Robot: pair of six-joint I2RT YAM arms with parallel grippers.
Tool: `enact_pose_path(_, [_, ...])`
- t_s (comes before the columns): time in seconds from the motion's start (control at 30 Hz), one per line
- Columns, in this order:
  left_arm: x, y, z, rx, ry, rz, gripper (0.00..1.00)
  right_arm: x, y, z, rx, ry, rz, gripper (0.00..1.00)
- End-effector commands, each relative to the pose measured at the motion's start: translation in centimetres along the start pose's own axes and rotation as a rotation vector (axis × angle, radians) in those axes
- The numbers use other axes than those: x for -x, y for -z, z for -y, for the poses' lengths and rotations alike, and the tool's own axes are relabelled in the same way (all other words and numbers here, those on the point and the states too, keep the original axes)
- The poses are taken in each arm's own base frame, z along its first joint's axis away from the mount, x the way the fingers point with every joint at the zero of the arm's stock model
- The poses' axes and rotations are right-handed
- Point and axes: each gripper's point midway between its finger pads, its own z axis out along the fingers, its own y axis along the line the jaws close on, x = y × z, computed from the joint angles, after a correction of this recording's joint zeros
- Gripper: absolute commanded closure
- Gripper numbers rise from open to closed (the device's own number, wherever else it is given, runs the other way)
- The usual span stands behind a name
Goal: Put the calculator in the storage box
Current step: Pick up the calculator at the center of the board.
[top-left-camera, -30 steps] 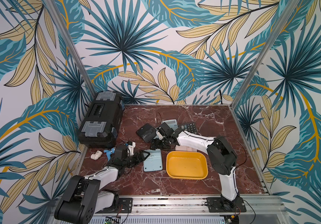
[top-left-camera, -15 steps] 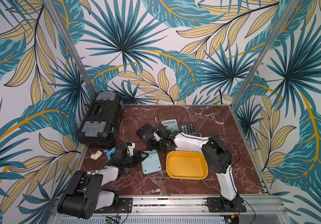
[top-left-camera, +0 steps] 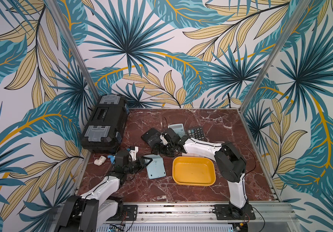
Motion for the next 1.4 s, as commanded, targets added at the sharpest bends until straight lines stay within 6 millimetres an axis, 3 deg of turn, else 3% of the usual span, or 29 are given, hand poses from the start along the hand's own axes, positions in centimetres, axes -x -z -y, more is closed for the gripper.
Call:
enact_pose_path(0.0, [1.3, 1.0, 2.1, -0.012, -0.01, 0.031, 0.71, 0.9, 3.1, -1.6, 0.031, 0.093, 0.09, 0.0])
enact_pose_path(0.2, [2.3, 2.4, 4.4, -0.014, 0.004, 0.058, 0.71, 0.8, 6.8, -2.4, 0.07, 0.233, 0.193, 0.01])
enact_pose_path(0.4, [3.9, 3.8, 7.5, 0.003, 0.072, 0.083, 0.7, 0.5, 10.9, -1.3, 0.002, 0.401, 0.328, 0.0])
enact_pose_path(0.47, [4.4, 4.1, 8.3, 0.017, 0.087, 0.077, 0.7, -0.6, 12.0, -1.9, -0.004, 0.489, 0.372, 0.01])
enact_pose_path(0.7, [4.8, 4.6, 7.6, 0.175, 0.324, 0.052, 0.74, -1.7, 15.4, -2.4, -0.099, 0.748, 0.544, 0.0])
enact_pose_path(0.9, [5.3, 4.9, 7.8, 0.212, 0.452, 0.072, 0.73, -4.4, 15.6, -4.4, -0.141, 1.022, 0.623, 0.01])
enact_pose_path(1.0, [5.3, 4.9, 7.7, 0.227, 0.498, 0.071, 0.74, -6.0, 14.8, -5.5, -0.174, 1.172, 0.638, 0.0])
enact_pose_path(1.17, [5.2, 5.1, 7.8, 0.23, 0.538, 0.072, 0.74, -7.1, 13.1, -6.9, -0.26, 1.322, 0.643, 0.01])
enact_pose_path(1.37, [4.7, 5.3, 7.4, 0.249, 0.556, 0.067, 0.75, -7.4, 10.6, -8.2, -0.331, 1.428, 0.62, 0.15])
